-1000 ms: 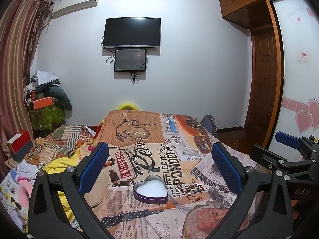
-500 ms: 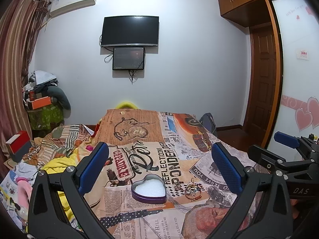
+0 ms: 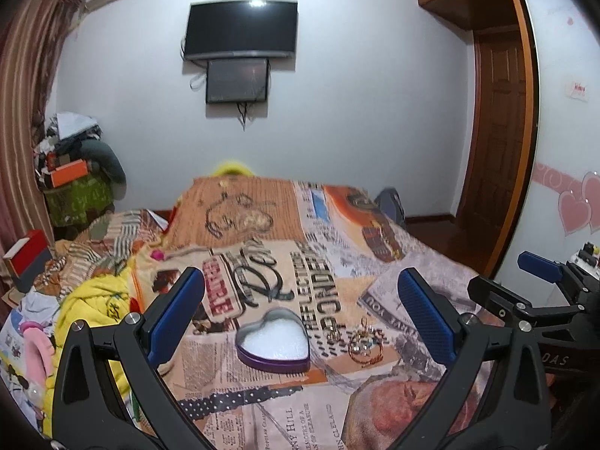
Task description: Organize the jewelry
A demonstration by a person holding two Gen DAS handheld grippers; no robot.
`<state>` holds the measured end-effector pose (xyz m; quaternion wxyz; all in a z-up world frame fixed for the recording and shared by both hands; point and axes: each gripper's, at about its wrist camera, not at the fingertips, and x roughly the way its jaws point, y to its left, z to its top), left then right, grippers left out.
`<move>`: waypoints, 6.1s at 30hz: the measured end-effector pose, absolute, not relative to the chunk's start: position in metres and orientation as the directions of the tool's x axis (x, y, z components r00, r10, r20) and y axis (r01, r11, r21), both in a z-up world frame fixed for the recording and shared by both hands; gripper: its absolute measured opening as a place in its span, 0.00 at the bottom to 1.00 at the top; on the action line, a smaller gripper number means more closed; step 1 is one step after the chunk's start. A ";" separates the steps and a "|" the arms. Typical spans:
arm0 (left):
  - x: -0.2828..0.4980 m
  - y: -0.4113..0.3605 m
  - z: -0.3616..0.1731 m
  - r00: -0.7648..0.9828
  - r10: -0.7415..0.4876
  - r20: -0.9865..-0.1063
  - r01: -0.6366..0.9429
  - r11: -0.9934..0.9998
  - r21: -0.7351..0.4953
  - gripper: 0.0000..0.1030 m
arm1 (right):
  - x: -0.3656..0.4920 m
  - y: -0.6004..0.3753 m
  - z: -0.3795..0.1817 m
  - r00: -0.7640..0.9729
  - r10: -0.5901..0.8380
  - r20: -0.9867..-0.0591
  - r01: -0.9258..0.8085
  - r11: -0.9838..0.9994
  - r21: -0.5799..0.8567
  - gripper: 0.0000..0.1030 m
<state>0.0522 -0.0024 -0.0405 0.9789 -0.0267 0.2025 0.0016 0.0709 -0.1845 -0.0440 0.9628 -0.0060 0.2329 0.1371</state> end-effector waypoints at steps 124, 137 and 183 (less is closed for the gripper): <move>0.135 -0.004 -0.153 0.692 -0.205 -0.692 0.075 0.974 -0.215 0.11 | 0.176 -0.173 -0.180 0.371 0.465 -0.804 -0.291 0.880 0.376 0.06; 0.139 0.017 -0.165 0.685 -0.197 -0.701 0.033 0.970 -0.240 0.11 | 0.189 -0.149 -0.187 0.376 0.438 -0.817 -0.298 0.892 0.341 0.31; 0.099 0.048 -0.103 0.795 -0.105 -0.598 0.012 0.987 -0.158 0.11 | 0.147 -0.111 -0.088 0.591 0.508 -0.626 -0.453 0.852 0.263 0.03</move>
